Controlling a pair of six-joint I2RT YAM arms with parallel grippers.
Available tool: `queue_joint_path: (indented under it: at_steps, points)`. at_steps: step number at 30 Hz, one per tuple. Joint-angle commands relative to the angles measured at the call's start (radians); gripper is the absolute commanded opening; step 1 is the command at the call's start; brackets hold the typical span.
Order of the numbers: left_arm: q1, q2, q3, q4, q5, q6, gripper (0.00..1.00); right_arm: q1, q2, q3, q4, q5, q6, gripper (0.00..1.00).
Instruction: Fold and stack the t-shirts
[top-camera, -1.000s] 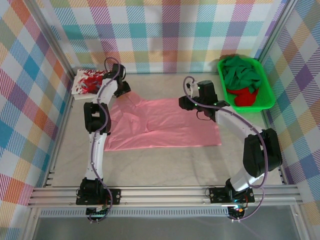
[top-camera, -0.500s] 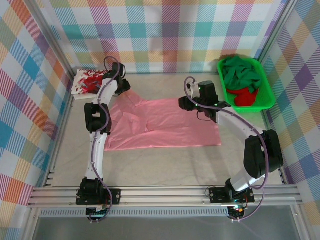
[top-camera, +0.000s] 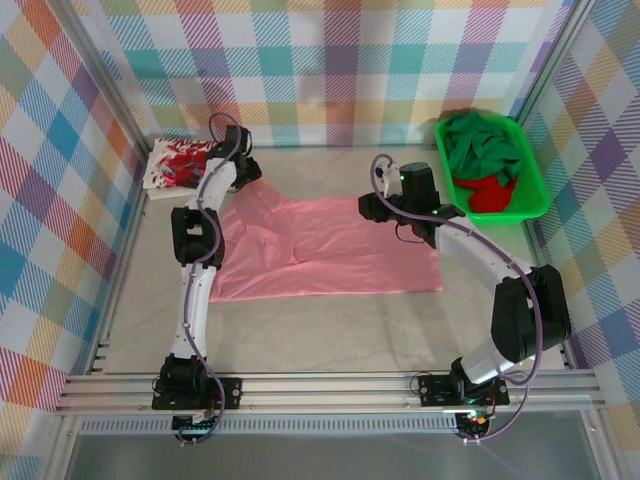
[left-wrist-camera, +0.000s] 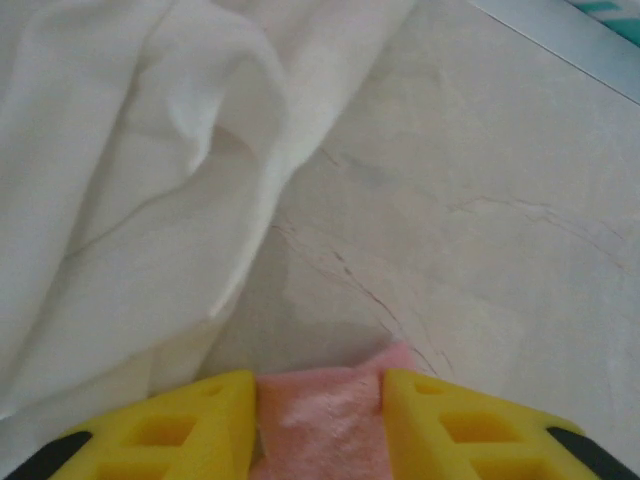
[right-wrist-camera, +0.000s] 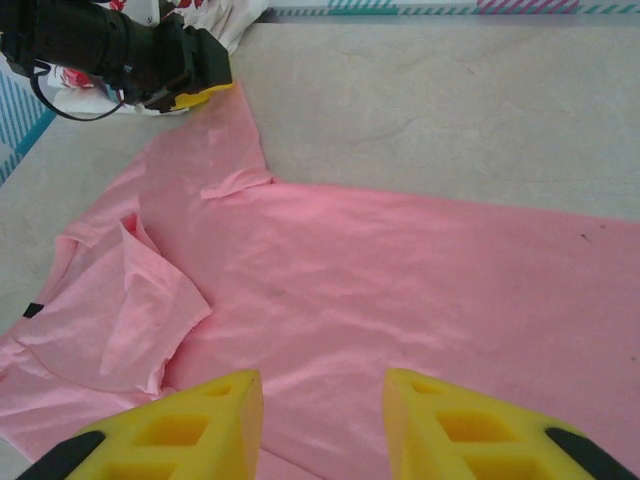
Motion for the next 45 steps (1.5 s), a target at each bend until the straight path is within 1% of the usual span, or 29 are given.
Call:
queue_joint_path:
  at_steps: [1, 2, 3, 6, 9, 14, 19, 24, 28, 32, 35, 38, 40, 45]
  points:
    - [0.01, 0.024, 0.025, 0.002, 0.016, -0.005, 0.27, -0.004, -0.033, -0.018, 0.032, -0.021, -0.026, 0.37]
    - [0.01, 0.023, 0.025, 0.002, 0.017, -0.005, 0.19, -0.006, -0.033, -0.019, 0.03, -0.019, -0.027, 0.37]
    - [0.01, 0.021, 0.025, 0.001, 0.016, -0.008, 0.14, -0.005, -0.032, -0.017, 0.028, -0.018, -0.028, 0.37]
    - [0.009, 0.01, 0.025, 0.001, 0.016, -0.014, 0.1, -0.004, -0.029, -0.014, 0.02, -0.006, -0.032, 0.37]
    - [0.007, -0.012, 0.025, 0.001, 0.017, -0.017, 0.01, -0.006, -0.02, -0.006, 0.018, 0.012, -0.031, 0.37]
    - [0.005, -0.075, 0.024, 0.003, 0.022, -0.024, 0.0, -0.03, 0.044, 0.059, -0.018, 0.051, 0.001, 0.36]
    - [0.006, -0.136, 0.034, -0.013, 0.04, -0.028, 0.0, -0.102, 0.172, 0.191, -0.108, 0.066, 0.089, 0.34]
    - [0.007, -0.177, 0.036, -0.037, 0.081, -0.043, 0.0, -0.13, 0.277, 0.299, -0.159, 0.099, 0.1, 0.34]
    - [0.006, -0.192, 0.036, -0.066, 0.12, -0.063, 0.0, -0.167, 0.403, 0.426, -0.238, 0.122, 0.115, 0.36]
    - [0.003, -0.216, 0.018, -0.113, 0.166, -0.081, 0.0, -0.208, 0.554, 0.594, -0.374, 0.139, 0.141, 0.39]
    - [-0.001, -0.287, -0.084, -0.08, 0.179, -0.091, 0.0, -0.211, 0.622, 0.669, -0.43, 0.225, 0.149, 0.4]
    - [-0.001, -0.417, -0.295, 0.05, 0.211, -0.134, 0.0, -0.211, 0.695, 0.762, -0.515, 0.31, 0.151, 0.44]
    - [-0.001, -0.499, -0.422, 0.116, 0.222, -0.164, 0.0, -0.209, 0.748, 0.837, -0.585, 0.39, 0.153, 0.45]
    - [-0.002, -0.665, -0.654, 0.26, 0.257, -0.218, 0.0, -0.209, 0.849, 0.963, -0.667, 0.502, 0.152, 0.48]
